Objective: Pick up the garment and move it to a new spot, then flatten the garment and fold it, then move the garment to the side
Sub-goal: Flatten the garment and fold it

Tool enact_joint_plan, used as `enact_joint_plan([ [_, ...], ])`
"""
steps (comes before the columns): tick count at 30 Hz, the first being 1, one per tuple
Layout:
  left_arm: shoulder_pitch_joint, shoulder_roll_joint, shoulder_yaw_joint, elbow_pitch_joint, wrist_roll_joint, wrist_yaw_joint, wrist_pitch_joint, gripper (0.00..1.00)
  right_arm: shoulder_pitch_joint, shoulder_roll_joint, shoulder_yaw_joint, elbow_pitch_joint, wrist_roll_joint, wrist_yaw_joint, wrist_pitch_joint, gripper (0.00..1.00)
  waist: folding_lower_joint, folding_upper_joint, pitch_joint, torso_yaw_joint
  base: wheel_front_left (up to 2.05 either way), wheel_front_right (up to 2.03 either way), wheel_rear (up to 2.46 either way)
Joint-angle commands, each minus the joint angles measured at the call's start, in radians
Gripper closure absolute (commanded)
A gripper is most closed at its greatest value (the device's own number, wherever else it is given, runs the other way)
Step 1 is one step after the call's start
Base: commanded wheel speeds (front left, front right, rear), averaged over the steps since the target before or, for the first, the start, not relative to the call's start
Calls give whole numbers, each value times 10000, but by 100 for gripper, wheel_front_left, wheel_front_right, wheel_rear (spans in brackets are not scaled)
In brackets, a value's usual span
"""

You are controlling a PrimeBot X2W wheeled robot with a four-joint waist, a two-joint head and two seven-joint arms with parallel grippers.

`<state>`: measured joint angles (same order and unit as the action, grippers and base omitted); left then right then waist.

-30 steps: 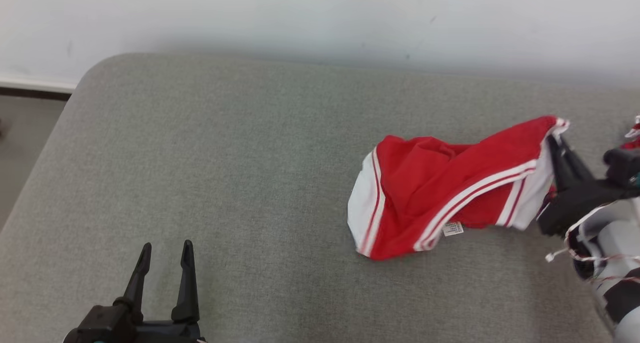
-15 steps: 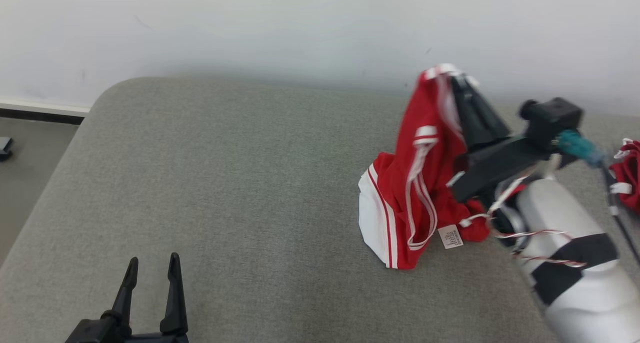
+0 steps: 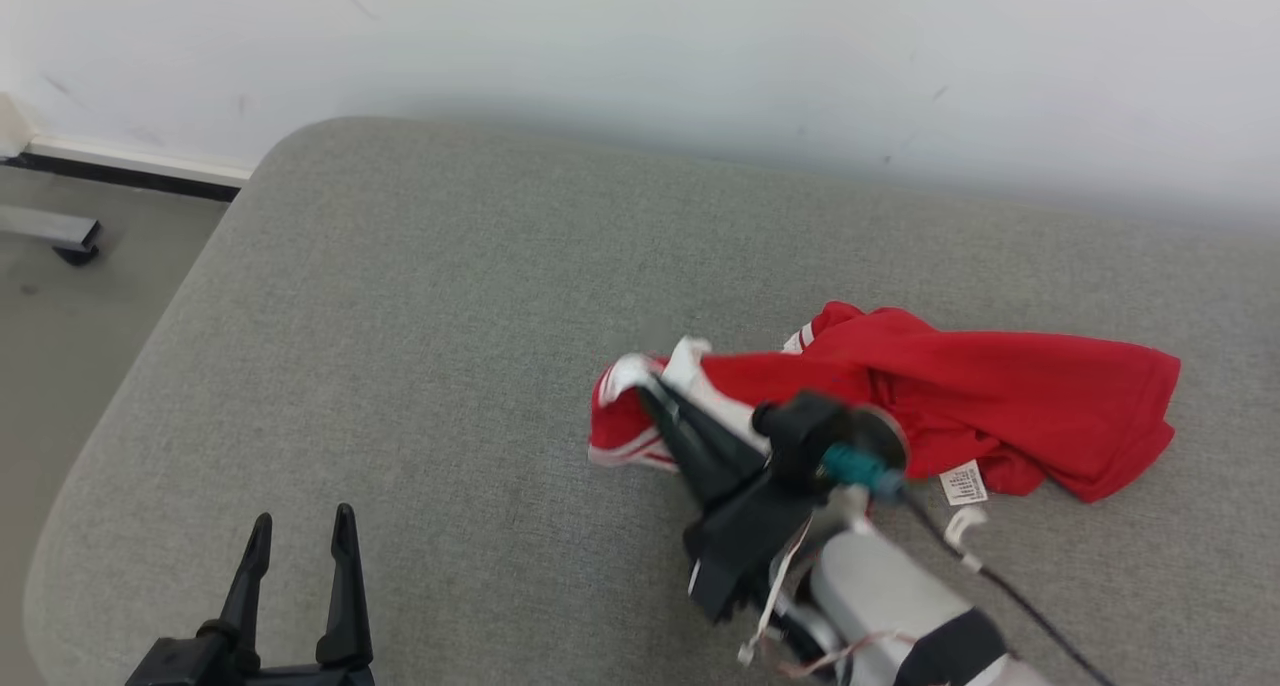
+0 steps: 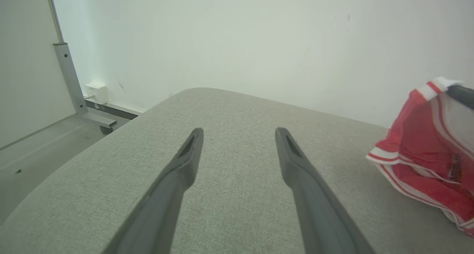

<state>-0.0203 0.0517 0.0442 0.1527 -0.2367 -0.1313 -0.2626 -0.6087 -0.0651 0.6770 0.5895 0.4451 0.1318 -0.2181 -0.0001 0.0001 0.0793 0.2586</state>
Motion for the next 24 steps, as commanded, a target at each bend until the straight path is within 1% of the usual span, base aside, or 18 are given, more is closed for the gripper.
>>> enact_joint_plan([
  [1,-68,-14,-20,17,-69,13,-30,0,229,106,508,197,-115,-26,-103,100,1,-1,196,156,0,0,0],
  [4,-138,-11,-69,39,-121,13,-30,0,370,124,946,424,-57,-26,-185,100,1,-1,270,207,0,0,0],
  [7,-216,-13,-157,58,-195,44,-30,0,622,152,1902,349,436,-26,-265,100,1,-1,341,250,0,0,0],
  [10,-255,-15,-221,87,-243,74,-30,0,694,140,2561,390,803,-26,-311,100,1,-1,379,233,0,0,0],
  [11,-256,-14,-224,107,-244,87,-30,0,662,142,2695,415,889,-26,-327,60,1,-1,380,204,0,0,0],
  [12,-271,-14,-226,123,-247,109,-30,0,612,147,2784,430,982,-26,-361,0,1,-1,382,169,0,0,0],
  [15,-270,-14,-192,132,-232,143,-30,0,325,144,2724,532,1094,-26,-406,0,1,-1,337,7,0,0,0],
  [19,-134,-13,-75,102,-142,157,-30,0,104,147,2043,600,1031,-26,-469,0,1,-1,173,-296,0,0,0],
  [21,-25,-15,-14,66,-102,160,-30,0,23,92,1370,389,811,-26,-477,0,1,-1,82,-476,0,0,0],
  [24,38,-15,80,-6,-18,159,-30,0,348,-312,269,-87,409,-26,-471,0,1,-1,-25,-760,0,0,0],
])
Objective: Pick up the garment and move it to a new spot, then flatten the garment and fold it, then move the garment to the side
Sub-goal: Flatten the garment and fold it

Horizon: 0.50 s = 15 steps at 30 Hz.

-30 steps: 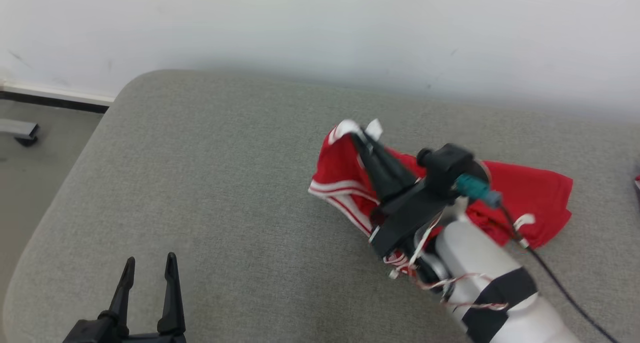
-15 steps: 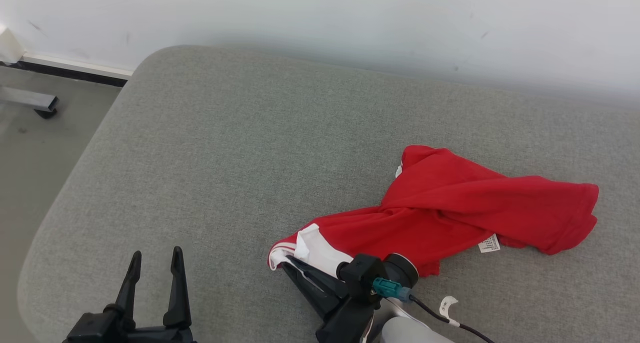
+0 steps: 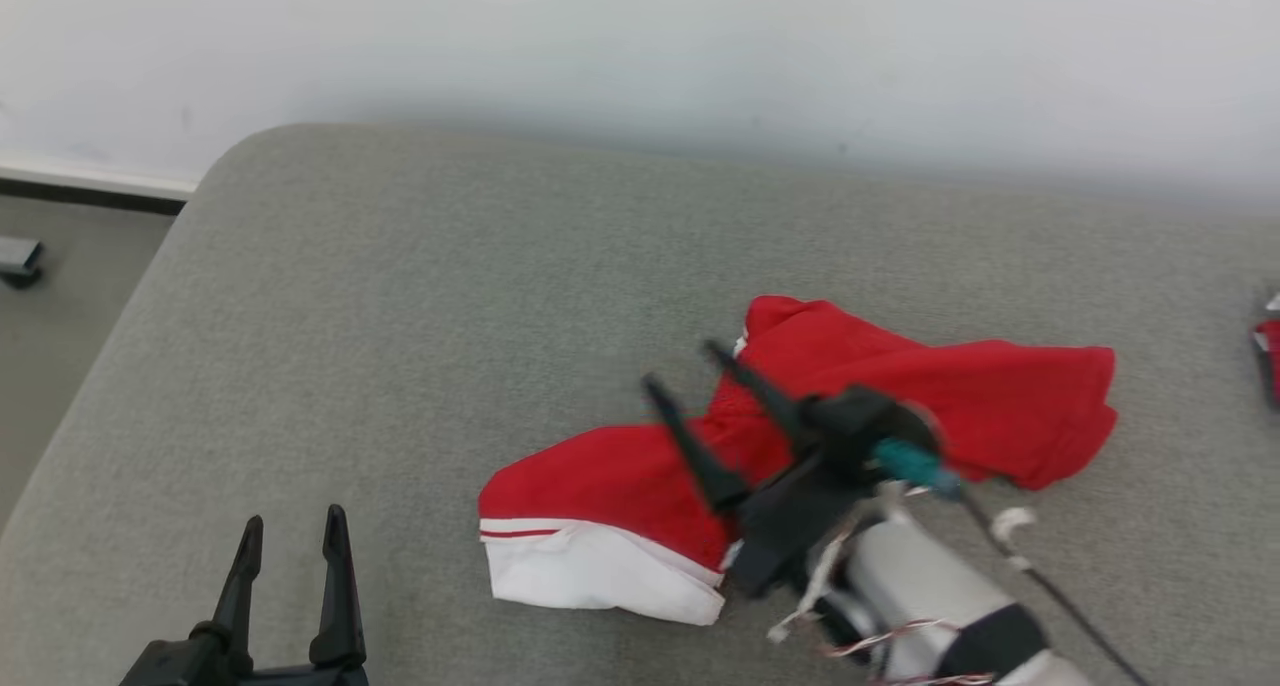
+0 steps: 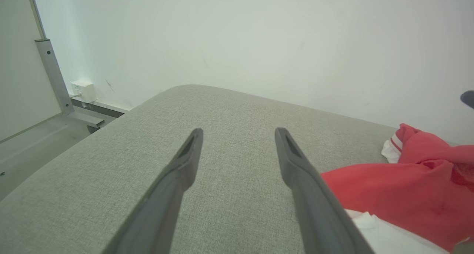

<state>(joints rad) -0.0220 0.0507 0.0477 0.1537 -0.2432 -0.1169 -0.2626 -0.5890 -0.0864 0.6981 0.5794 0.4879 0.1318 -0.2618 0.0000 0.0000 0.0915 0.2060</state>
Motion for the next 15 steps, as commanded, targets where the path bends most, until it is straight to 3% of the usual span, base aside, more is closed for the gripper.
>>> enact_joint_plan([
  [1,63,-4,57,-49,68,9,-29,0,317,-218,-349,-172,-171,-26,-36,0,0,0,-170,-325,0,0,0],
  [8,244,-3,221,-181,245,-24,-29,0,1733,-895,-2783,-1535,-1025,-26,-20,0,0,0,-337,-981,0,0,0],
  [15,298,8,331,-252,458,-48,-29,0,3334,-1057,-4526,-2635,-1571,-26,-21,0,0,0,-365,-1529,0,0,0],
])
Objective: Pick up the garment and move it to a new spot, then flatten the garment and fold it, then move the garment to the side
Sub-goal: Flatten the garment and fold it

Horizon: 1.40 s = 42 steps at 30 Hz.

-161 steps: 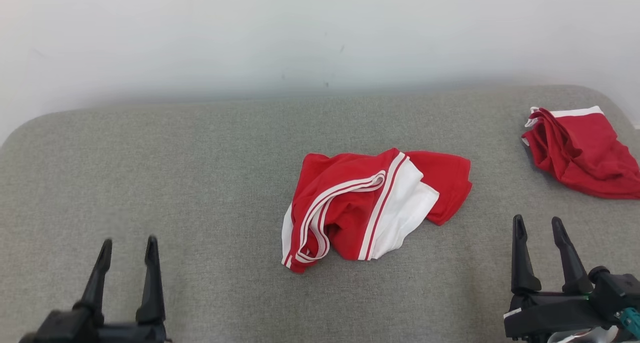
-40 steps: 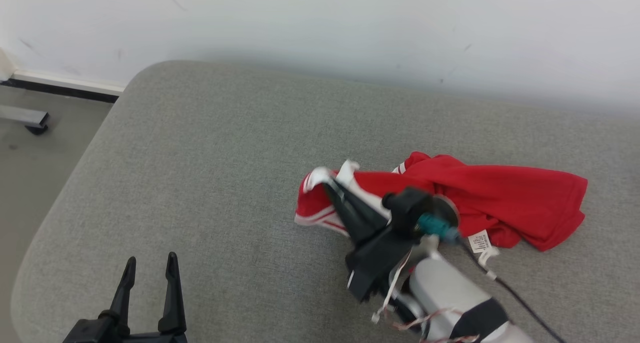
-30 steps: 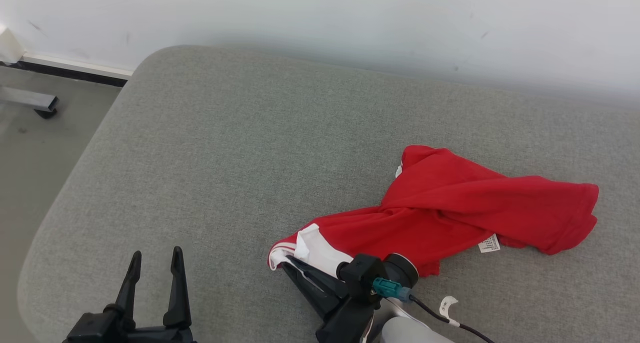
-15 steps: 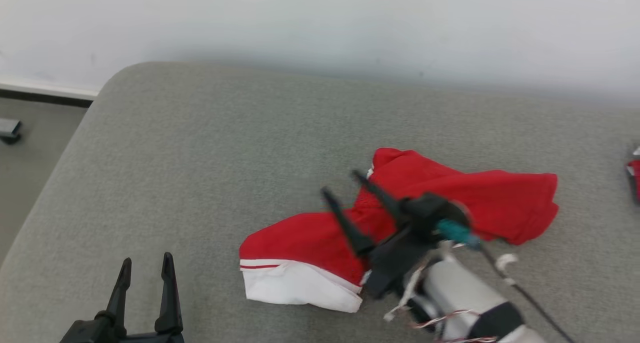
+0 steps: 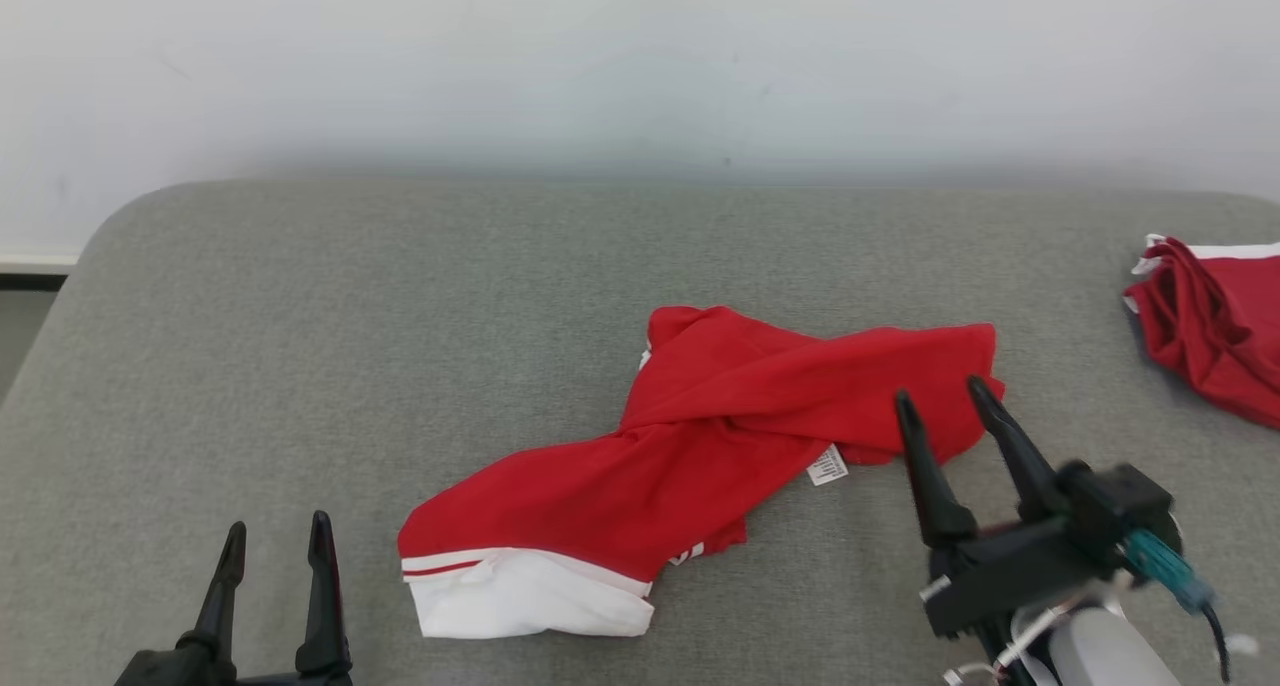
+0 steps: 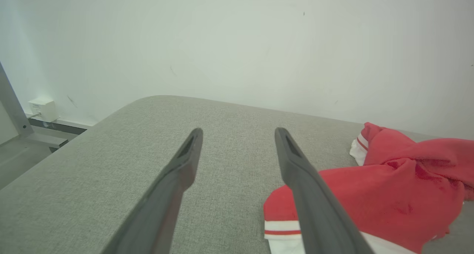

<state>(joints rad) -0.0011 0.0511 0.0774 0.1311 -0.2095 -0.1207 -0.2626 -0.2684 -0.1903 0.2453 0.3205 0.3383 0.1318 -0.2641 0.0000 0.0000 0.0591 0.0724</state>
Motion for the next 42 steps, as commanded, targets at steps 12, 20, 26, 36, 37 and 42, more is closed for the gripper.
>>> enact_joint_plan([
  [12,344,14,154,-124,239,-57,-30,0,2366,490,-1980,-1072,-370,-26,3,0,0,0,-253,-508,0,0,0],
  [20,724,259,-189,-471,487,-105,-30,0,2908,590,-2205,-1448,-552,-26,57,0,0,0,-324,-609,0,0,0],
  [26,877,467,-324,-660,347,-93,-30,0,2897,578,-2319,-1513,-594,-26,52,0,0,0,-338,-532,0,0,0],
  [36,851,682,-744,-767,107,-91,-30,0,2138,92,-2187,-981,-629,-26,260,0,0,0,-211,-327,0,0,0],
  [37,796,688,-777,-762,100,-91,-30,0,1972,0,-2147,-870,-633,-26,337,0,0,0,-178,-286,0,0,0],
  [42,542,675,-932,-691,52,-92,-30,0,1046,-491,-1938,-189,-603,-26,624,0,0,0,52,-30,0,0,0],
])
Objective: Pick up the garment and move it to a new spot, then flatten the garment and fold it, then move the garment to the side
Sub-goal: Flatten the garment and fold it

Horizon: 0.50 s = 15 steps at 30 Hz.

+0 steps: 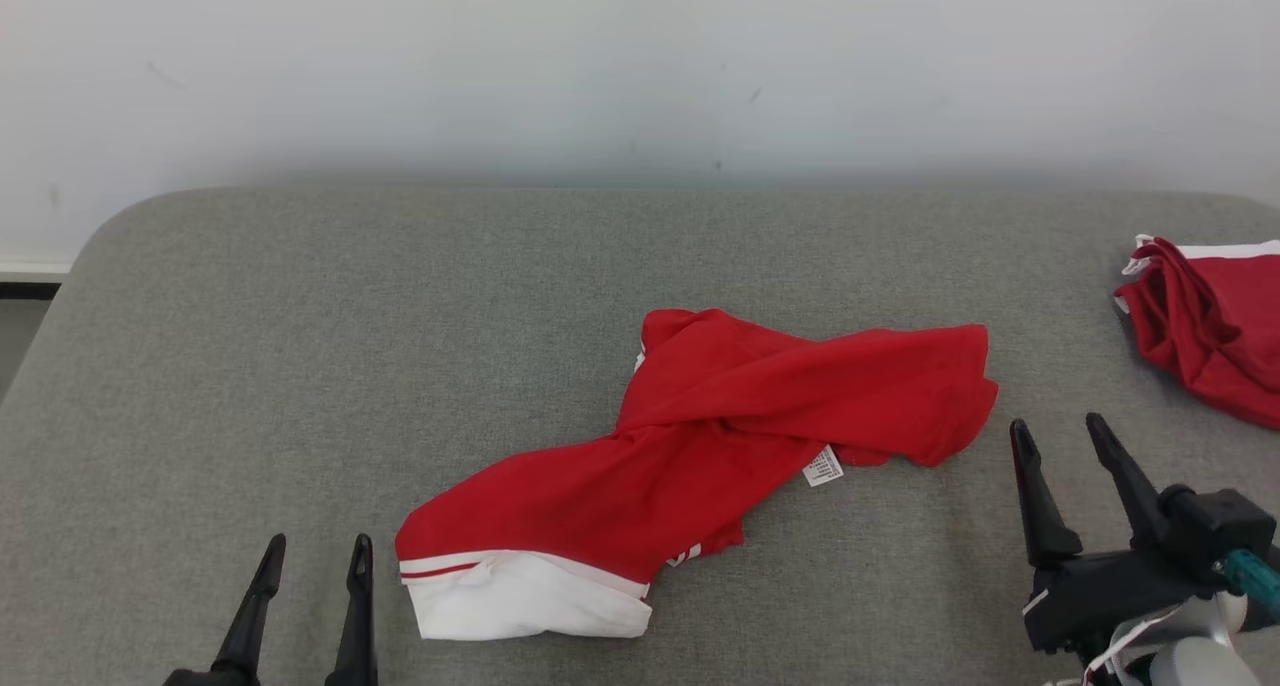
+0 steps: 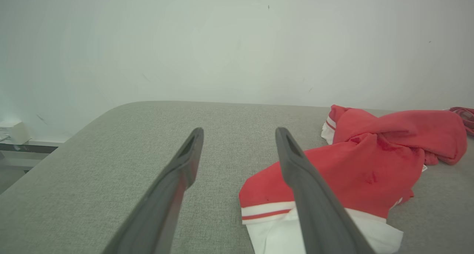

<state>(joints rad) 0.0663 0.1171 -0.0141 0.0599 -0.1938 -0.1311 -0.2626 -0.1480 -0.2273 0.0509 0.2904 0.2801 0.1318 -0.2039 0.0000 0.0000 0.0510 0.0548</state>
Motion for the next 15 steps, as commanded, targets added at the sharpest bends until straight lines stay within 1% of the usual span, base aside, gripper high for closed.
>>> enact_joint_plan([
  [1,-153,4,-27,53,-114,11,-30,0,-359,-206,46,291,27,-26,65,0,0,0,179,205,0,0,0],
  [8,-516,-60,-207,166,-167,12,-30,0,-1679,-810,472,1751,302,-26,347,0,0,0,679,702,0,0,0],
  [9,-516,-60,-207,166,-167,12,-30,0,-1679,-810,472,1751,302,-26,347,0,0,0,679,702,0,0,0],
  [15,-796,-108,-353,292,-196,11,-30,0,-2720,-1105,941,3191,686,-26,410,0,0,0,1027,1071,0,0,0],
])
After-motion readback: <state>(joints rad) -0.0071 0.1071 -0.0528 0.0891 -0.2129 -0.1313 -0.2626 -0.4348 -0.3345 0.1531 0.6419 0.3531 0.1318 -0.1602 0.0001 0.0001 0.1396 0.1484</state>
